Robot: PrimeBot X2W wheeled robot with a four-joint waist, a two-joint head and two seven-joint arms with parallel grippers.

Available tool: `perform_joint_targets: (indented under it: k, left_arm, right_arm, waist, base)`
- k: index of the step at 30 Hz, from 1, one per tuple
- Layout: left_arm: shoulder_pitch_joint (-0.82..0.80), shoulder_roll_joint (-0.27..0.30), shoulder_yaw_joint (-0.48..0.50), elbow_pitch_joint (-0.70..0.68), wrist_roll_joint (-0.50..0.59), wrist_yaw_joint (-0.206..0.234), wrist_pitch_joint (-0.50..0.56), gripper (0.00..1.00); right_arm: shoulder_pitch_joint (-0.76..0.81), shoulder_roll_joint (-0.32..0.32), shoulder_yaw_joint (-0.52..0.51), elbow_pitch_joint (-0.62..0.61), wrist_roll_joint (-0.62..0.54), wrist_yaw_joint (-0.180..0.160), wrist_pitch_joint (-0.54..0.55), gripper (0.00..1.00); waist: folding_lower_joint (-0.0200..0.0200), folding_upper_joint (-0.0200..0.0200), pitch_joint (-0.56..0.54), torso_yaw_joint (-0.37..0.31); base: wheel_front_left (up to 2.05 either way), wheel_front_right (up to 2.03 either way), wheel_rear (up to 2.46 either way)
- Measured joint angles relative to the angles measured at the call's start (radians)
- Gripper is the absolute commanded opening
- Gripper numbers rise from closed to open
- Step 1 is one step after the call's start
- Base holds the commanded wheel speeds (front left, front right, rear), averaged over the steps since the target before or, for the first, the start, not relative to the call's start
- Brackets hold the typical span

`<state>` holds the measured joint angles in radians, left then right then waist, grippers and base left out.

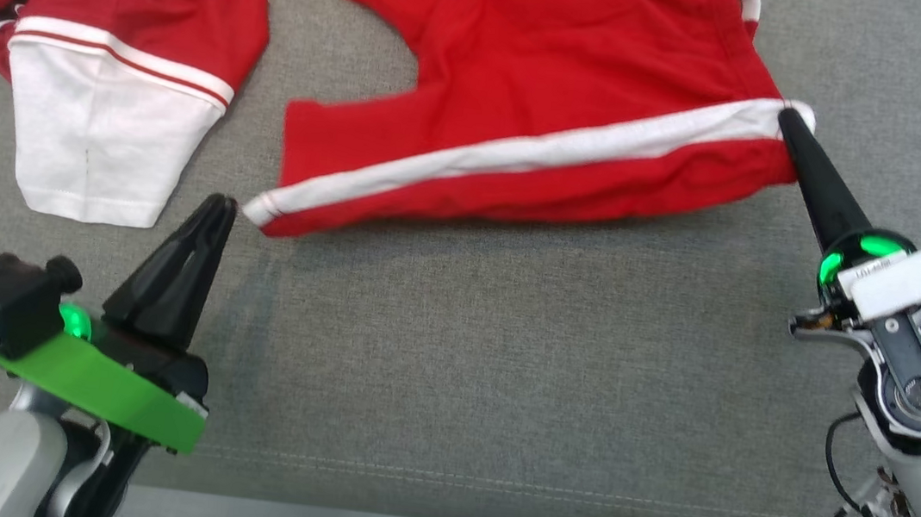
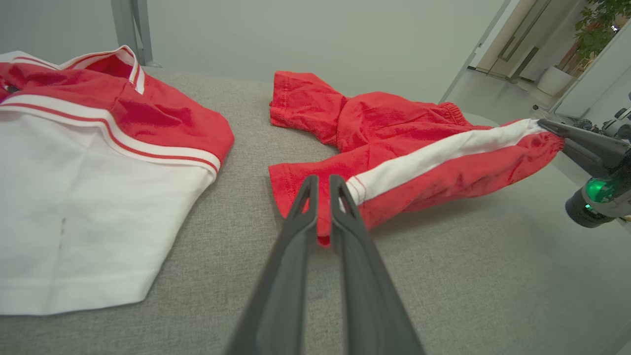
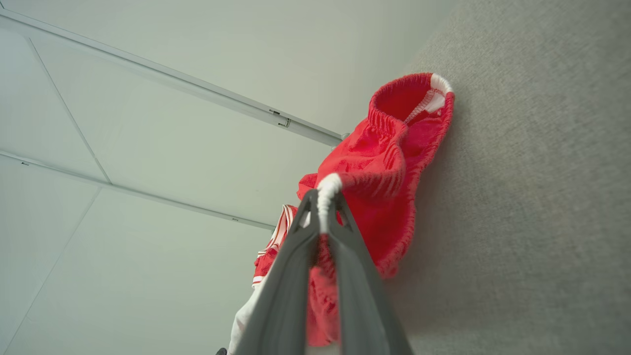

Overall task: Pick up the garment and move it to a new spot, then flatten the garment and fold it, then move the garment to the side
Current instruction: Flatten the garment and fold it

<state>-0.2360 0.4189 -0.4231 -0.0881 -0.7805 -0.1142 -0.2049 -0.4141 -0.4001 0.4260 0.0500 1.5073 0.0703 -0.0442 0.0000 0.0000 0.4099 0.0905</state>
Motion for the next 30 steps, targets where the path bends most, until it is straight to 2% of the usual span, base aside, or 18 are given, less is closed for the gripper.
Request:
perform_joint_targets:
  k: [5, 8, 12, 14, 15, 20, 21, 23, 27, 28, 29, 30]
  left_arm:
    - [0.131, 0.002, -0.027, -0.003, 0.002, 0.020, -0.004, 0.13]
    - [0.193, 0.005, -0.039, -0.024, 0.002, 0.037, -0.004, 0.10]
    - [0.279, 0.019, -0.021, -0.061, -0.002, 0.074, -0.003, 0.11]
    - [0.302, 0.022, -0.025, -0.078, -0.009, 0.075, -0.003, 0.15]
    - [0.304, 0.020, -0.037, -0.088, -0.010, 0.074, -0.003, 0.18]
    - [0.304, -0.001, -0.094, -0.121, -0.023, 0.051, 0.003, 0.51]
    - [0.304, -0.010, -0.100, -0.121, -0.036, 0.045, 0.004, 0.60]
    - [0.304, -0.034, -0.112, -0.121, -0.064, 0.043, 0.011, 1.00]
    - [0.308, -0.058, -0.139, -0.115, -0.099, 0.035, 0.032, 1.00]
    - [0.308, -0.064, -0.153, -0.111, -0.119, 0.035, 0.046, 1.00]
    - [0.310, -0.068, -0.167, -0.104, -0.132, 0.034, 0.058, 1.00]
    - [0.316, -0.077, -0.168, -0.095, -0.150, 0.032, 0.060, 1.00]
  right_arm:
    - [0.181, -0.064, -0.008, -0.012, 0.008, -0.002, -0.012, 0.00]
    - [0.288, -0.089, -0.020, -0.014, 0.030, -0.019, -0.023, 0.00]
    - [0.384, -0.083, -0.010, -0.065, 0.050, -0.019, -0.026, 0.00]
    - [0.392, -0.082, -0.012, -0.079, 0.050, -0.019, -0.032, 0.00]
    - [0.394, -0.083, -0.017, -0.088, 0.050, -0.019, -0.041, 0.00]
    - [0.413, -0.117, -0.018, -0.126, 0.031, -0.018, -0.045, 0.00]
    - [0.415, -0.125, -0.016, -0.132, 0.022, -0.018, -0.045, 0.00]
    - [0.420, -0.145, -0.012, -0.142, 0.002, -0.019, -0.044, 0.00]
    - [0.425, -0.171, 0.004, -0.152, -0.033, -0.029, -0.043, 0.00]
    - [0.427, -0.175, 0.008, -0.157, -0.041, -0.030, -0.043, 0.03]
    - [0.429, -0.179, 0.013, -0.161, -0.052, -0.040, -0.043, 0.35]
    - [0.430, -0.188, 0.022, -0.163, -0.068, -0.051, -0.042, 0.49]
  waist:
    - [0.0000, 0.0000, -0.086, -0.008]
    - [0.0000, 0.0001, -0.128, -0.009]
    - [0.0000, 0.0000, -0.171, -0.011]
    - [0.0000, 0.0000, -0.182, -0.015]
    - [0.0000, 0.0000, -0.184, -0.019]
    - [0.0000, 0.0000, -0.185, -0.024]
    - [0.0000, 0.0000, -0.185, -0.023]
    - [-0.0001, 0.0001, -0.183, -0.023]
    - [-0.0001, 0.0000, -0.181, -0.021]
    - [0.0000, 0.0000, -0.180, -0.021]
    - [-0.0001, 0.0000, -0.178, -0.020]
    - [-0.0001, 0.0000, -0.177, -0.019]
  base:
    - [0.00, 0.00, 0.00]
    - [0.00, 0.00, 0.00]
    - [0.00, 0.00, 0.00]
    - [0.00, 0.00, 0.00]
    - [0.00, 0.00, 0.00]
    - [0.00, 0.00, 0.00]
    - [0.00, 0.00, 0.00]
    - [0.00, 0.00, 0.00]
    - [0.00, 0.00, 0.00]
    - [0.00, 0.00, 0.00]
    - [0.00, 0.00, 0.00]
    - [0.00, 0.00, 0.00]
